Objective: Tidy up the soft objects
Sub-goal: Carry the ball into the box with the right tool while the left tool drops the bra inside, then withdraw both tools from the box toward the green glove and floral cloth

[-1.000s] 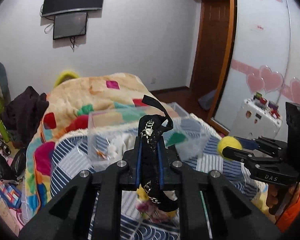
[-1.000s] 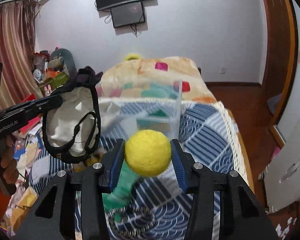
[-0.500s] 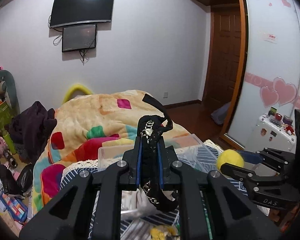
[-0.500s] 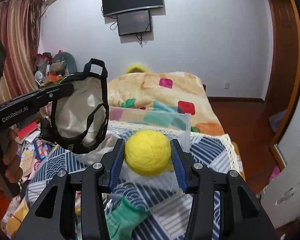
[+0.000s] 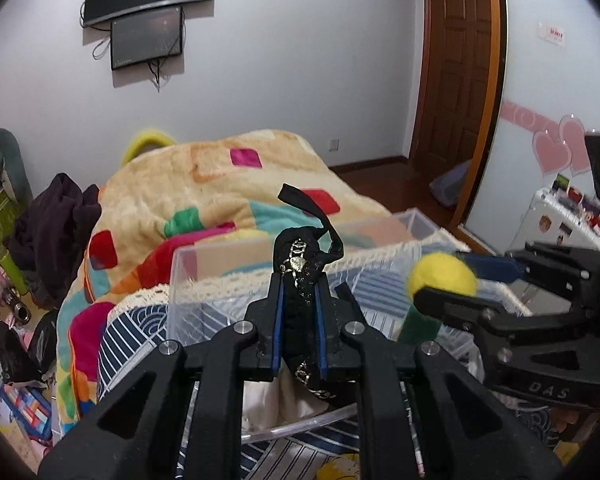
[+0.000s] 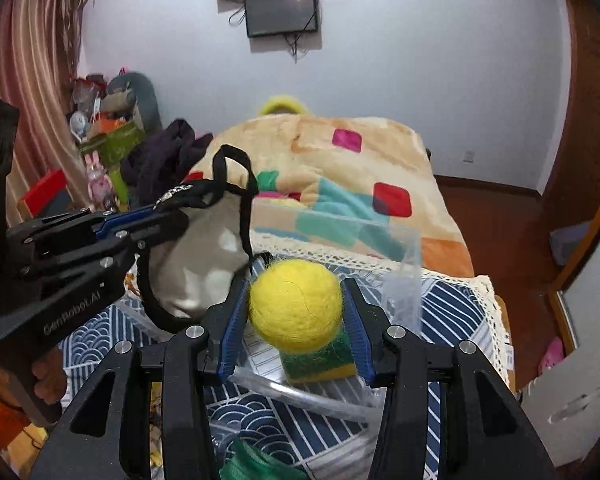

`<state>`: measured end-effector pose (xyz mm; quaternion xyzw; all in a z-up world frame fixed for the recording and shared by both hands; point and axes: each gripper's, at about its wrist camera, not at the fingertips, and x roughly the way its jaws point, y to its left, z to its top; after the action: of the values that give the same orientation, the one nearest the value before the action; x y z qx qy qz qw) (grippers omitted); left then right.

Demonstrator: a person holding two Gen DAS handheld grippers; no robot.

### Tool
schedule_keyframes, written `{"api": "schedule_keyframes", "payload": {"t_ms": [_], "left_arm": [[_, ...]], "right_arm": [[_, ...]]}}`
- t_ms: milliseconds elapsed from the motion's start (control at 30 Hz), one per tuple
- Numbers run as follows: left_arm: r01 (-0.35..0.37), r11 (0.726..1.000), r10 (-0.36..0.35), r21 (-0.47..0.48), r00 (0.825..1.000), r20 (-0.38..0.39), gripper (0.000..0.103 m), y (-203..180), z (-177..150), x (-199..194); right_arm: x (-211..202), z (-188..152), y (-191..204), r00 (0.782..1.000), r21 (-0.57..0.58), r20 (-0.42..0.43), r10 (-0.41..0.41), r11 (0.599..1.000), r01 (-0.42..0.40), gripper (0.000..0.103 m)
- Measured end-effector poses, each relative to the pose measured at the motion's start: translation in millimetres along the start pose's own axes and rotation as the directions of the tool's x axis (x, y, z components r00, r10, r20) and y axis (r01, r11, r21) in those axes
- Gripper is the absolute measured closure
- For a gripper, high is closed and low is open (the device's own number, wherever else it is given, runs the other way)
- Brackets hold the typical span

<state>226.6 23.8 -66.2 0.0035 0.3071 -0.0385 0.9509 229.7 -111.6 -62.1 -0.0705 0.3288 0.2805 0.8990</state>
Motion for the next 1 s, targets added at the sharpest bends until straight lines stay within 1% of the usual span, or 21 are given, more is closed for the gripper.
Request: {"api": "schedule_keyframes", "payload": {"t_ms": [133, 200, 267, 333, 433, 533, 567, 600, 667, 700, 767, 833, 867, 933, 1000], "left_arm": [[0.002, 1.0, -0.002, 0.01, 0.999, -0.042, 0.09, -1, -9, 10], [0.01, 1.0, -0.009, 0.004, 0.998, -0.064, 0.09, 0, -13, 15], [-0.015, 1.0, 0.016, 0.008, 0.996, -0.085, 0.09, 1, -15, 19], [-0.038, 0.999, 0.038, 0.007, 0.995, -0.09, 0.09, 2, -18, 21], [-0.045, 0.999, 0.045, 0.0, 0.994, -0.099, 0.087, 4, -19, 22], [-0.045, 0.999, 0.045, 0.002, 0.993, -0.108, 0.082, 4, -21, 21], [-0.043, 0.999, 0.043, 0.002, 0.993, -0.111, 0.077, 5, -21, 21], [-0.042, 0.999, 0.042, 0.002, 0.993, -0.114, 0.07, 5, -22, 20], [-0.044, 0.999, 0.044, -0.003, 0.993, -0.11, 0.061, 5, -25, 15], [-0.051, 0.999, 0.05, -0.007, 0.994, -0.1, 0.057, 5, -26, 11], [-0.047, 0.999, 0.046, -0.008, 0.995, -0.087, 0.054, 4, -27, 4], [-0.035, 0.999, 0.034, -0.013, 0.996, -0.077, 0.053, 3, -28, -3], [-0.03, 0.999, 0.029, -0.016, 0.997, -0.07, 0.052, 3, -28, -9], [-0.024, 1.0, 0.023, -0.019, 0.998, -0.058, 0.049, 3, -26, -16], [-0.017, 1.0, 0.016, -0.021, 0.999, -0.037, 0.042, 2, -25, -27]], "right_arm": [[13, 1, 1, 0.999, 0.001, -0.037, -0.011, 1.0, 0.011, 0.06], [18, 2, 1, 0.998, 0.002, -0.06, -0.002, 1.0, 0.002, 0.06], [23, 3, 1, 0.997, -0.001, -0.082, 0.006, 1.0, -0.006, 0.06], [28, 2, 2, 0.995, -0.009, -0.102, 0.006, 1.0, -0.007, 0.06], [35, 1, 3, 0.99, -0.014, -0.138, -0.002, 1.0, 0.001, 0.06], [42, 1, 1, 0.986, -0.011, -0.166, -0.005, 1.0, 0.003, 0.06], [43, 0, 1, 0.985, -0.01, -0.17, -0.006, 1.0, 0.004, 0.06], [42, -1, 1, 0.985, -0.012, -0.173, -0.007, 1.0, 0.005, 0.06], [42, -3, 0, 0.984, -0.016, -0.176, -0.01, 1.0, 0.007, 0.058], [40, -3, -1, 0.985, -0.01, -0.175, -0.009, 1.0, 0.007, 0.057], [36, -3, -3, 0.985, 0.004, -0.171, 0.005, 1.0, -0.004, 0.052], [31, -4, -4, 0.988, 0.007, -0.157, 0.008, 1.0, -0.007, 0.047], [29, -5, -4, 0.988, 0.004, -0.151, 0.004, 1.0, -0.004, 0.046], [23, -5, -3, 0.991, -0.009, -0.136, -0.008, 1.0, 0.007, 0.04], [12, -5, -2, 0.994, -0.017, -0.107, -0.019, 1.0, 0.017, 0.035]]}}
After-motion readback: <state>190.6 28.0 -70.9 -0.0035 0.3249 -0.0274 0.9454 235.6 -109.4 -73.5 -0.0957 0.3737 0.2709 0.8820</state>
